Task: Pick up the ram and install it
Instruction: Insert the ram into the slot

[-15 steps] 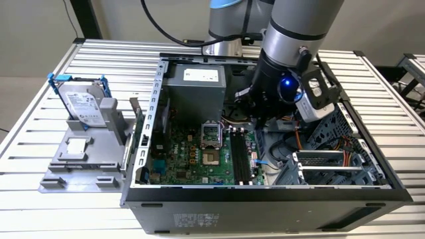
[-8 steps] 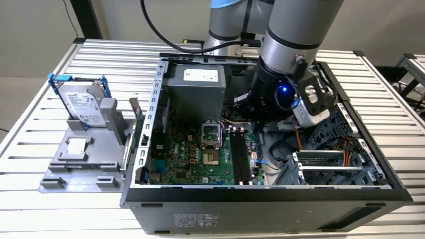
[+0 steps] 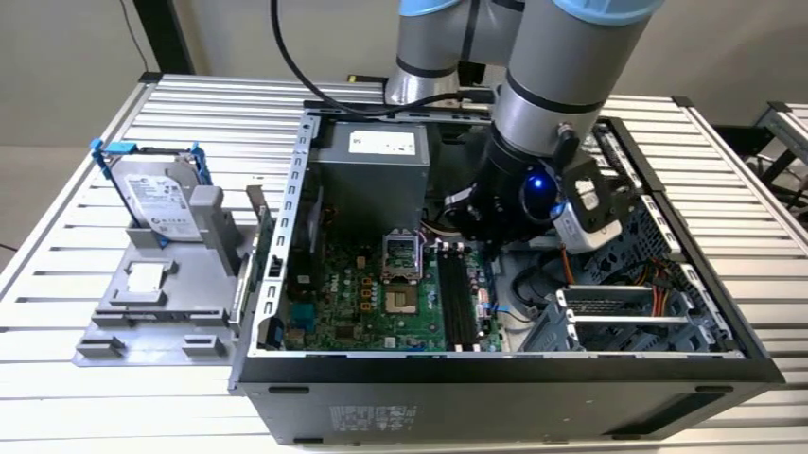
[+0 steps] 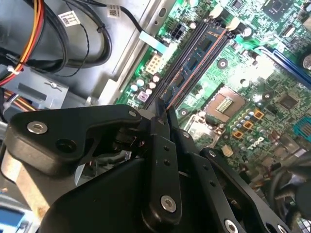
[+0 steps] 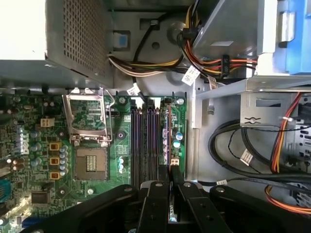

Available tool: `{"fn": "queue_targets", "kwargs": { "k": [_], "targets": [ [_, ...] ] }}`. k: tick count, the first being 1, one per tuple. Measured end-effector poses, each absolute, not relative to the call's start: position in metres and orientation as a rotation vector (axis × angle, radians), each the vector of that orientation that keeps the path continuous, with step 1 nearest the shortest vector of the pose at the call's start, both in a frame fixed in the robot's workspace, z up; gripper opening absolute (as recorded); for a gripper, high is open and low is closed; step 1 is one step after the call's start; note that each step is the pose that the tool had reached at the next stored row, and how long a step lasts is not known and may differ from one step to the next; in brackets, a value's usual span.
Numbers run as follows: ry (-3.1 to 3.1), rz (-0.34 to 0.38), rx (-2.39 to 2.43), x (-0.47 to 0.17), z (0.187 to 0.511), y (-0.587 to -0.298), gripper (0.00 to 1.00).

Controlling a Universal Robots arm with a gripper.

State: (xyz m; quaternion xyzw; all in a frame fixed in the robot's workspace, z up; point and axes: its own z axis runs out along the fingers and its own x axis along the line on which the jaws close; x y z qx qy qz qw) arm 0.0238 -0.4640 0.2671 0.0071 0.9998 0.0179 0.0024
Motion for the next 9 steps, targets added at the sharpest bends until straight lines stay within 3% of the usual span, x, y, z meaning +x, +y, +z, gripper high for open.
{"fn": "queue_targets", "kwargs": {
  "k": [9],
  "targets": [
    [3.136, 0.056, 0.022, 0.024, 0.251, -0.464, 0.00]
  ]
}}
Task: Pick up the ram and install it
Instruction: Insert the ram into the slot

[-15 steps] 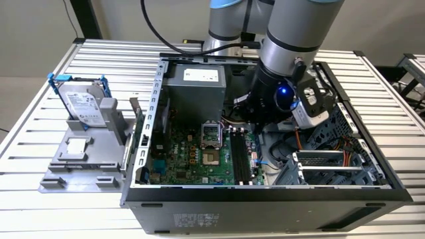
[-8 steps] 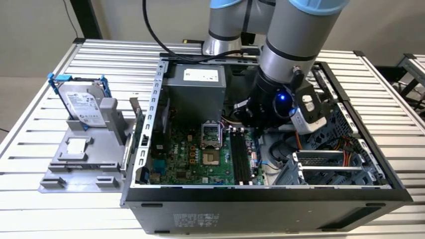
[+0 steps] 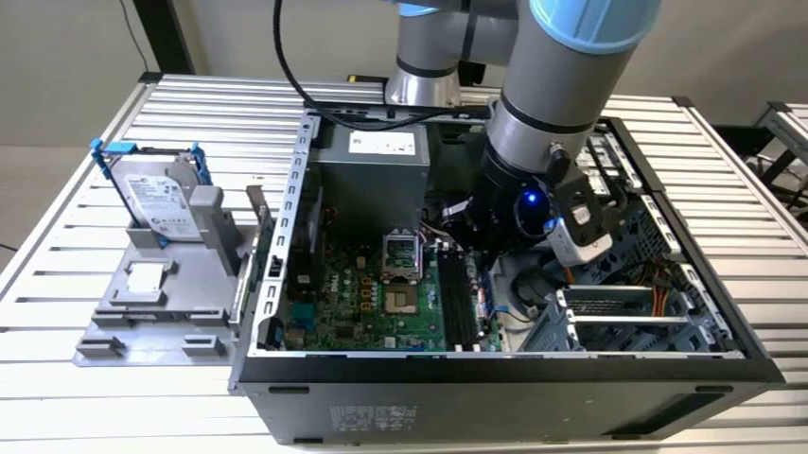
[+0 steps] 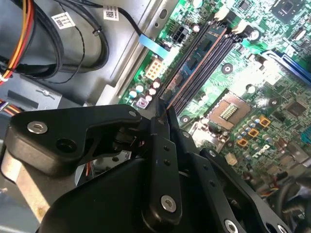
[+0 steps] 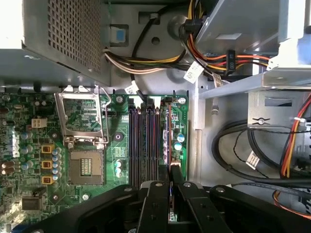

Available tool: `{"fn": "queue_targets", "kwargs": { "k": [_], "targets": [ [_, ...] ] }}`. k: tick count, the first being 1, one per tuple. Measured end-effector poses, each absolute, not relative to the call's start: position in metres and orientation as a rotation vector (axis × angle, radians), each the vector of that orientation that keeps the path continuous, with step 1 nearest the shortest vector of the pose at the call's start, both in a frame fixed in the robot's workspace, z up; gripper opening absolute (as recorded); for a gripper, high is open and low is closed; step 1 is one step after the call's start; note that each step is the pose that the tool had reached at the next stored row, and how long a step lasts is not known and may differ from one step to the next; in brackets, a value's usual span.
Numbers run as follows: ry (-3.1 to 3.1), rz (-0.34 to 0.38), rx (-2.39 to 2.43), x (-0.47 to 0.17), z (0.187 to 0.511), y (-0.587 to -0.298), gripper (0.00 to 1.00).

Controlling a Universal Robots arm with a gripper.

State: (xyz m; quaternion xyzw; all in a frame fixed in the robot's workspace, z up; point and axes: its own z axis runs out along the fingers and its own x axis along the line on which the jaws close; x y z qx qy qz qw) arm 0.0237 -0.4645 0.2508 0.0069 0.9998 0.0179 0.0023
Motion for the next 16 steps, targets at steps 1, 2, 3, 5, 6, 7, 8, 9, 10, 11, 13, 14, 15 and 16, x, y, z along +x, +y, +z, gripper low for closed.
{"fn": "queue_targets", "kwargs": {
  "k": [1, 2, 3, 5, 6, 7, 8, 9, 10, 11, 13, 14, 15, 16],
  "targets": [
    [3.136, 0.056, 0.022, 0.024, 0.249, -0.464, 0.00],
    [3.136, 0.056, 0.022, 0.024, 0.247, -0.464, 0.00],
    [3.136, 0.056, 0.022, 0.024, 0.245, -0.464, 0.00],
    [3.141, 0.056, 0.022, 0.023, 0.245, -0.465, 0.00],
    [3.142, 0.056, 0.022, 0.023, 0.245, -0.465, 0.00],
    [3.144, 0.056, 0.022, 0.023, 0.245, -0.465, 0.00],
    [3.143, 0.056, 0.022, 0.023, 0.244, -0.464, 0.00],
    [3.143, 0.057, 0.022, 0.024, 0.243, -0.464, 0.00],
    [3.144, 0.056, 0.022, 0.024, 0.241, -0.464, 0.00],
    [3.144, 0.056, 0.022, 0.024, 0.240, -0.465, 0.00],
    [3.144, 0.056, 0.022, 0.023, 0.236, -0.464, 0.00],
    [3.143, 0.056, 0.022, 0.023, 0.235, -0.465, 0.00],
    [3.144, 0.055, 0.022, 0.023, 0.234, -0.465, 0.00],
    [3.144, 0.055, 0.022, 0.022, 0.234, -0.465, 0.00]
  ]
}}
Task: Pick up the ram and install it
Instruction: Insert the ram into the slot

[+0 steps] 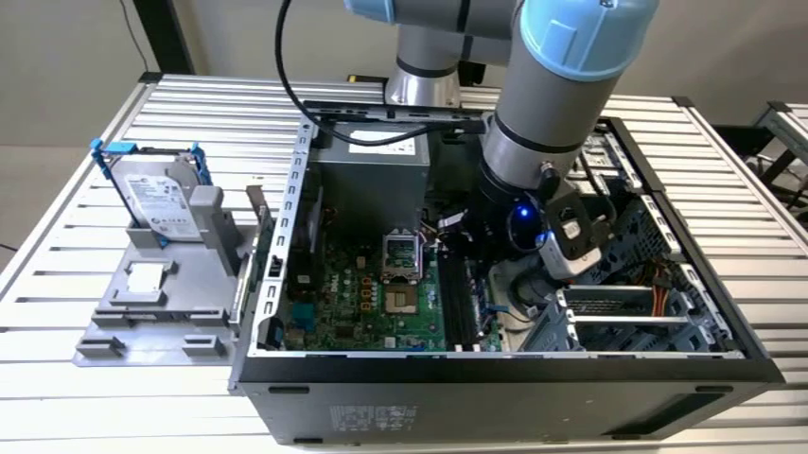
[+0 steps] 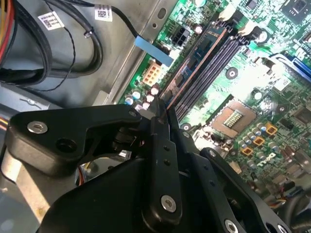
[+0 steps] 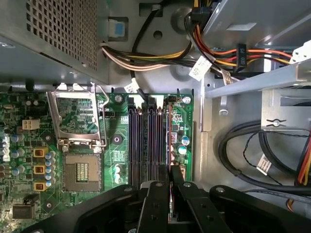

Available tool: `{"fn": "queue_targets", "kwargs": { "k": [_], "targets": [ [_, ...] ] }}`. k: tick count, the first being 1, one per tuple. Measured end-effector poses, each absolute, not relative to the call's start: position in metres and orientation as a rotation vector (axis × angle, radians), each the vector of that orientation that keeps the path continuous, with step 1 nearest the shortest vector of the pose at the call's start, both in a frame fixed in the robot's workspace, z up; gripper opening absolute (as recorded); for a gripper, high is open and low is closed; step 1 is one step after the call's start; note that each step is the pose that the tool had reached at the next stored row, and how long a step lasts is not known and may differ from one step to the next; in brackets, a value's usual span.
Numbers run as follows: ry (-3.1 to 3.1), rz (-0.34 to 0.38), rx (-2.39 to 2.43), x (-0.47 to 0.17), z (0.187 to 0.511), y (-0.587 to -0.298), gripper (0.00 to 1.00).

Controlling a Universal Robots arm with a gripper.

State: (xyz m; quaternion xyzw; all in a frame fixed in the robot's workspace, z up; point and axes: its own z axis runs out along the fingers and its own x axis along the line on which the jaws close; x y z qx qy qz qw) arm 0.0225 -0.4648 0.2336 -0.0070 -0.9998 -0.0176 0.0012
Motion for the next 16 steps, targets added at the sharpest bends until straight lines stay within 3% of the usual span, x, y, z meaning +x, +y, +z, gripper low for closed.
{"fn": "queue_targets", "kwargs": {
  "k": [16],
  "targets": [
    [-3.138, -0.055, -0.046, 0.0173, 0.2253, -0.4696, 0.00]
  ]
}}
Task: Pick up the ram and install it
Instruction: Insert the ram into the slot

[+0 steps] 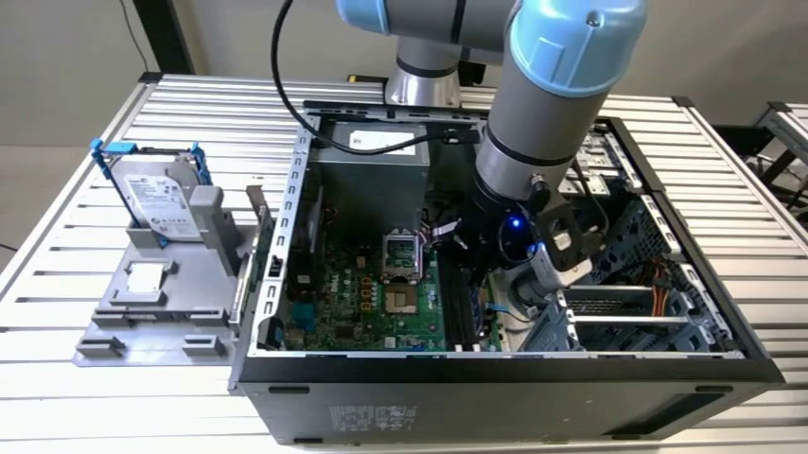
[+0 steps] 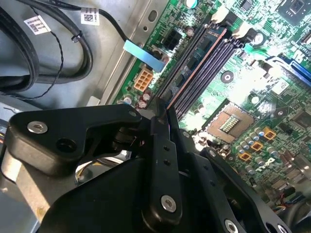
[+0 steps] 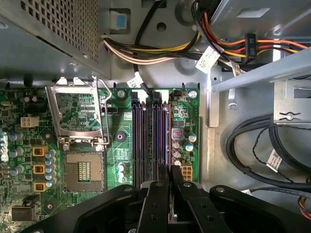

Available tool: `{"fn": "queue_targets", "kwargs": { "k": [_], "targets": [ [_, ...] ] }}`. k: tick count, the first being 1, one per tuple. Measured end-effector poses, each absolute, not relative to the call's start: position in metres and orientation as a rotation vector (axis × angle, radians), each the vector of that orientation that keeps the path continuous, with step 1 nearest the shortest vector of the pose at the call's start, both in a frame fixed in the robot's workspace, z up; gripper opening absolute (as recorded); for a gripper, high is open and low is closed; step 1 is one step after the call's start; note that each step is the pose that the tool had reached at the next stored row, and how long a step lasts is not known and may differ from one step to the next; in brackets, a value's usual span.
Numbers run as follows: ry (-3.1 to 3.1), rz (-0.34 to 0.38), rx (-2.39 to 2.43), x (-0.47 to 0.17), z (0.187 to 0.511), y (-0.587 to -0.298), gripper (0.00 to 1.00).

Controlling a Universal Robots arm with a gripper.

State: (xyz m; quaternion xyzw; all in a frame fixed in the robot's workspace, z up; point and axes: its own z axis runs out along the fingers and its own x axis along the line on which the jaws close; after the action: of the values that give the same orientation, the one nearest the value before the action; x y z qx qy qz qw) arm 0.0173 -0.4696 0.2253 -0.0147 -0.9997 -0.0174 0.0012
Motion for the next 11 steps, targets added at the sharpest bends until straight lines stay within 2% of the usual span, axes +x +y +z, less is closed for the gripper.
{"fn": "queue_targets", "kwargs": {
  "k": [11],
  "targets": [
    [-3.138, -0.055, -0.062, 0.0173, 0.2209, -0.4696, 0.00]
  ]
}}
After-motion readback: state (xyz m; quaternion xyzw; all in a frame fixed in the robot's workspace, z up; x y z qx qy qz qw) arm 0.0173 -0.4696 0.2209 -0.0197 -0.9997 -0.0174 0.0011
